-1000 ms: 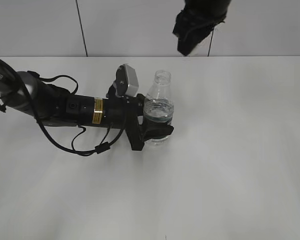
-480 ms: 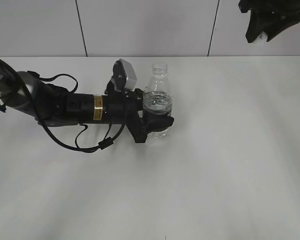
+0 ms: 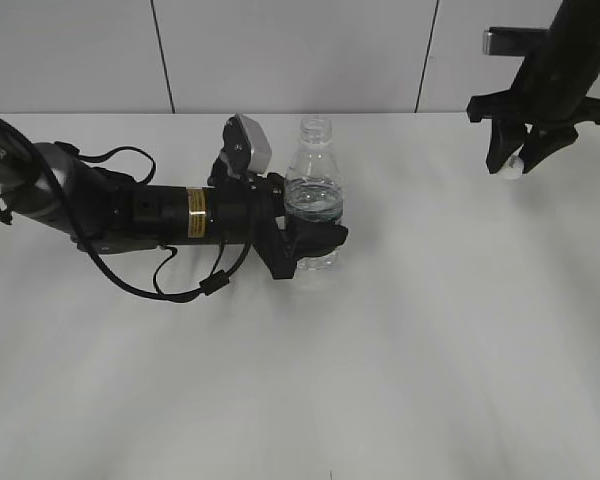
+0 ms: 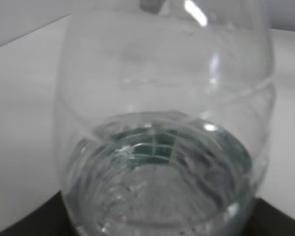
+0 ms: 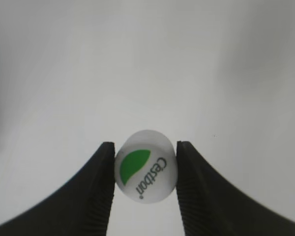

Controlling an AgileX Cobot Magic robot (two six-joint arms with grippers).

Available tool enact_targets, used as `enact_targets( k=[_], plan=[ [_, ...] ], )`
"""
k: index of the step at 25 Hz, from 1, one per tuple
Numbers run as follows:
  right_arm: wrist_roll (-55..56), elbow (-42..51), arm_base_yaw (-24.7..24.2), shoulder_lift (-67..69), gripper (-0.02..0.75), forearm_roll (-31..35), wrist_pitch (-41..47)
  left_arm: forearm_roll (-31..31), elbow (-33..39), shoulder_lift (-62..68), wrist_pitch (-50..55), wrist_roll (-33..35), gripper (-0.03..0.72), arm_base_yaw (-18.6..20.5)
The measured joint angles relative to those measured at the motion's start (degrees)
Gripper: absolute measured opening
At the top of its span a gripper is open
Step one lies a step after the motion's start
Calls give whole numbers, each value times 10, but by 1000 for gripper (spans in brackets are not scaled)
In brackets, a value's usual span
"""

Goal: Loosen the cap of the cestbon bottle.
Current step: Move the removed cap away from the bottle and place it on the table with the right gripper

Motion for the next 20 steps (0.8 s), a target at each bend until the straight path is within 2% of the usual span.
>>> enact_targets(
  k=[20],
  plan=[
    [47, 16, -13, 95, 290, -14, -101, -3, 0, 0, 0, 0, 412, 0]
  ],
)
